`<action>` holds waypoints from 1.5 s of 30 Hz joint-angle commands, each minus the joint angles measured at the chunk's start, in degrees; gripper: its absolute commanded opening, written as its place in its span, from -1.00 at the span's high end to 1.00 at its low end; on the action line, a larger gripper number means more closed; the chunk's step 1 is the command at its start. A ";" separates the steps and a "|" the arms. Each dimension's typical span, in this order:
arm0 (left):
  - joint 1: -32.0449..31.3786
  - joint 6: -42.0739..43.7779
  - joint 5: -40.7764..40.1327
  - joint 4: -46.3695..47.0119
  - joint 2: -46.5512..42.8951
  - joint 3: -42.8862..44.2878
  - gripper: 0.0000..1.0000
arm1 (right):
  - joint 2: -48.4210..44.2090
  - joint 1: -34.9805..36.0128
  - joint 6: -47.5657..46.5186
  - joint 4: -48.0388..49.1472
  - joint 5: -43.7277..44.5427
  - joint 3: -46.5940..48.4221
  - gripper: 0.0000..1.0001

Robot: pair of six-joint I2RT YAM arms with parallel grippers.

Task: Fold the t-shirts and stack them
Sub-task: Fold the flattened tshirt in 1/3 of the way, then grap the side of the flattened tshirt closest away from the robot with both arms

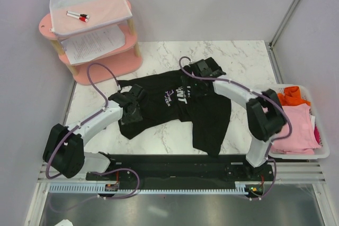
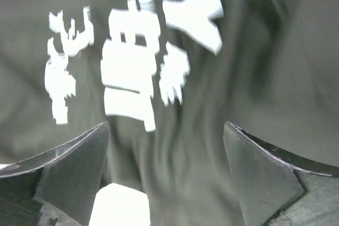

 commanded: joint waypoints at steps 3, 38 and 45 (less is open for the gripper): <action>2.46 -3.33 4.00 4.86 -2.04 -4.74 -0.63 | -20.96 -0.24 1.48 -4.45 0.32 -16.27 -0.96; 13.18 -5.37 15.07 17.61 -11.97 -20.22 -0.83 | -24.51 34.91 17.83 -24.96 22.38 -27.79 -0.57; 14.94 -4.75 16.22 17.70 -12.50 -20.57 -0.84 | -21.52 37.19 18.71 -22.22 22.47 -29.11 -0.30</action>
